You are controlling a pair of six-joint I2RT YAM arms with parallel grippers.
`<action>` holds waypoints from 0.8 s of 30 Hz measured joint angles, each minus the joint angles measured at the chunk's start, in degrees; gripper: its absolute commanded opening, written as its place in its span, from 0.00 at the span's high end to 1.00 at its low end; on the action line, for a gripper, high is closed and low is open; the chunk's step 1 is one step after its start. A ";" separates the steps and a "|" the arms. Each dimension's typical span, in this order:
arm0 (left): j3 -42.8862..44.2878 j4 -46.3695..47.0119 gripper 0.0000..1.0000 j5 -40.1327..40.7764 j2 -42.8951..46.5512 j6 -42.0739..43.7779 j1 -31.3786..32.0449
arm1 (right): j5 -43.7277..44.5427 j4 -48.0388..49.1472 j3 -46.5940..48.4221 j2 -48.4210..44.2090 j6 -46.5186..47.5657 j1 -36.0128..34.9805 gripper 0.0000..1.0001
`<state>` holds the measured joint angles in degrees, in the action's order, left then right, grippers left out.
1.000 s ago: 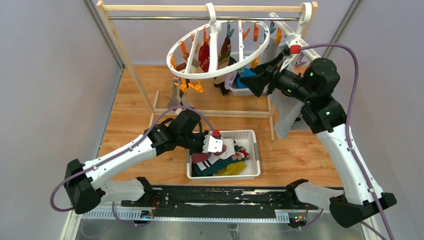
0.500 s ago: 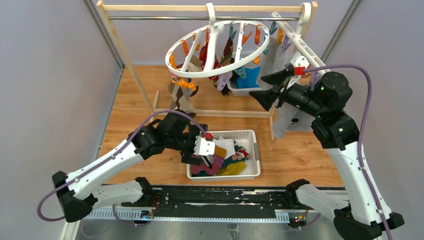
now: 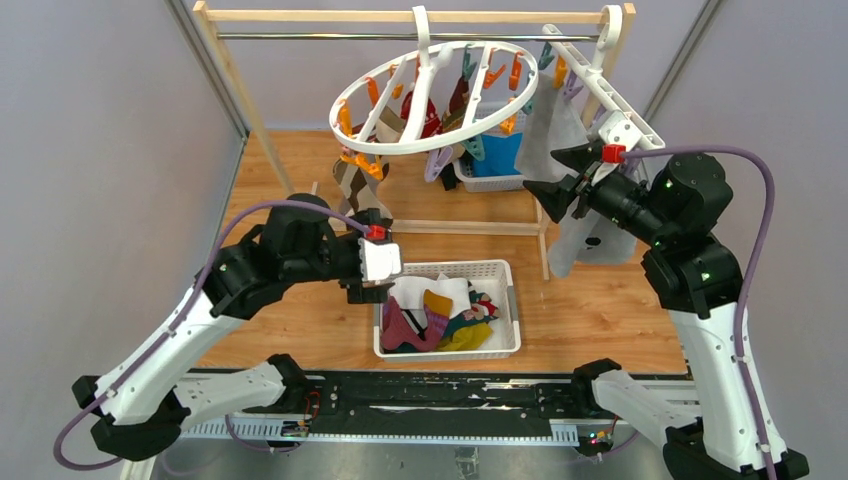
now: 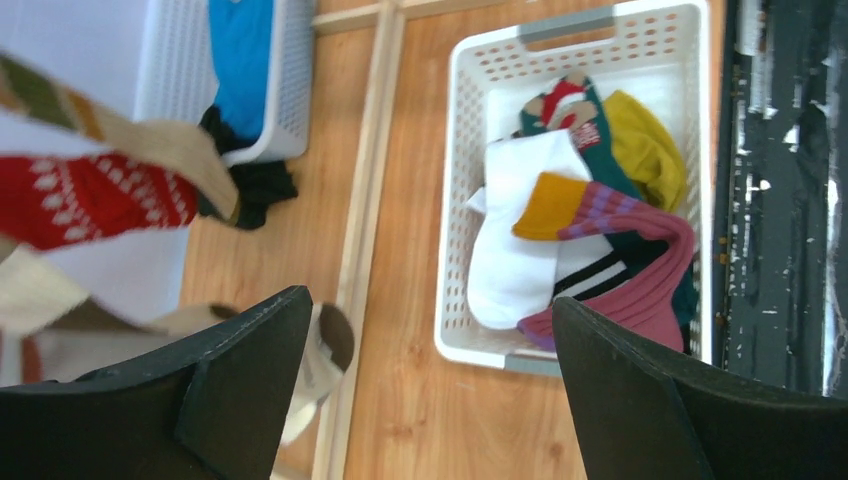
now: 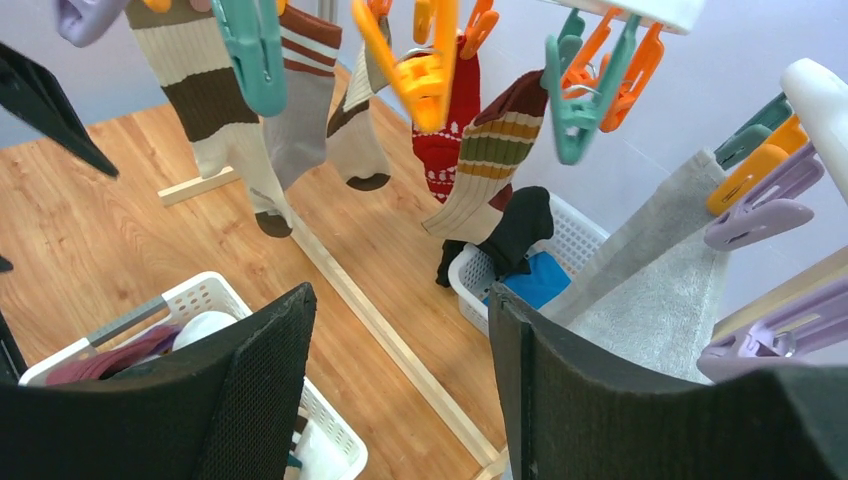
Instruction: Remove the socks clipped to the hanger
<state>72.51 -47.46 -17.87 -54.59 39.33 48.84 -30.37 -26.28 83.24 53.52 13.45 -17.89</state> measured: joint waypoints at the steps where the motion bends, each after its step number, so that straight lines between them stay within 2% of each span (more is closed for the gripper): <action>1: 0.46 -0.59 0.05 0.31 0.52 -0.61 -1.14 | 0.22 0.28 0.07 0.26 -0.37 0.13 0.37; 6: 4.81 -1.77 0.06 2.80 2.80 -5.77 -8.98 | 0.42 1.51 -0.55 0.94 -1.44 0.31 0.37; 13: 7.87 2.54 0.08 8.74 5.73 -14.86 -20.79 | 0.39 2.51 -3.39 1.22 -2.16 0.31 0.37; 19: 7.17 8.28 0.08 14.51 2.75 -18.38 -22.58 | -0.04 2.97 -3.61 1.27 -2.86 0.31 0.38; 24: 6.23 12.37 0.11 15.69 -0.98 -19.30 -23.91 | -0.15 3.69 -4.52 0.70 -3.19 0.31 0.38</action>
<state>78.74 -35.09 -2.17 -55.57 20.03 24.93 -30.52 -22.59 78.72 54.22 10.26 -17.58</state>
